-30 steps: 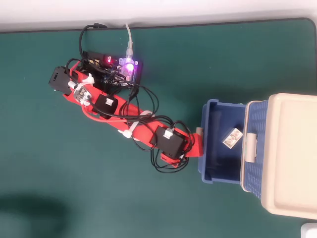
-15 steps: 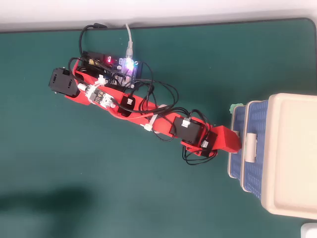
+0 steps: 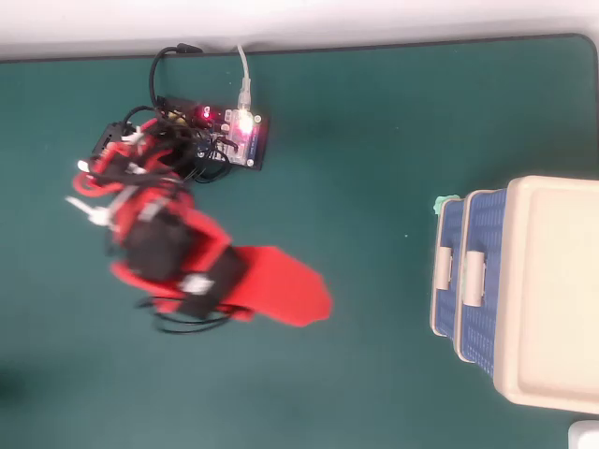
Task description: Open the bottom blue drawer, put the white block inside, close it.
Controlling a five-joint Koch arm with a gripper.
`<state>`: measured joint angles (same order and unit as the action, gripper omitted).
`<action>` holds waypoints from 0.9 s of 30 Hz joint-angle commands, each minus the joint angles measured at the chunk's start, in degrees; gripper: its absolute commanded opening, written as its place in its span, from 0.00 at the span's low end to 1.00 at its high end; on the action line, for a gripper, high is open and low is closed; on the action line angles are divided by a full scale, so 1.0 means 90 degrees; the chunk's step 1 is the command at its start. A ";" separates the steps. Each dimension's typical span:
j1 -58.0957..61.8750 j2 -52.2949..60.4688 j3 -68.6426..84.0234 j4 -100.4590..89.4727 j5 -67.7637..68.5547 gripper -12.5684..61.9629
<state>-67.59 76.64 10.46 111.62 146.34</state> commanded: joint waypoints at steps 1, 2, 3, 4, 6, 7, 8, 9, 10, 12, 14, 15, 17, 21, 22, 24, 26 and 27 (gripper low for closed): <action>0.0518 0.0947 0.0625 0.0420 -0.0166 0.63; 0.0801 0.1348 0.1084 0.0410 -0.0420 0.63; 0.1055 0.1748 0.1582 0.0391 -0.0752 0.63; 0.1309 0.2100 0.2119 0.0371 -0.1162 0.63; 0.2061 0.2803 0.3438 0.0352 -0.2207 0.63; 0.2480 0.3096 0.3994 0.0352 -0.2607 0.63; 0.2910 0.3350 0.4580 0.0313 -0.2988 0.62; 0.3418 0.3662 0.5303 0.0195 -0.3467 0.62; 0.3809 0.3887 0.5879 0.0039 -0.3887 0.62; 0.4609 0.4326 0.7012 -0.0303 -0.4736 0.62; 0.5439 0.4658 0.8486 -0.0781 -0.5625 0.62; 0.5664 0.4766 0.9131 -0.0996 -0.5908 0.62; 0.5928 0.4941 1.0459 -0.1396 -0.6348 0.63; 0.5938 0.5264 1.2842 -0.2471 -0.6563 0.63; 0.5928 0.5391 1.3281 -0.2686 -0.6563 0.63; 0.5928 0.5898 1.4102 -0.2969 -0.6572 0.63; 0.5947 0.6426 1.4609 -0.2939 -0.6563 0.63; 0.5947 0.6494 1.4766 -0.2783 -0.6563 0.63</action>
<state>-13.89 132.01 142.65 83.94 87.71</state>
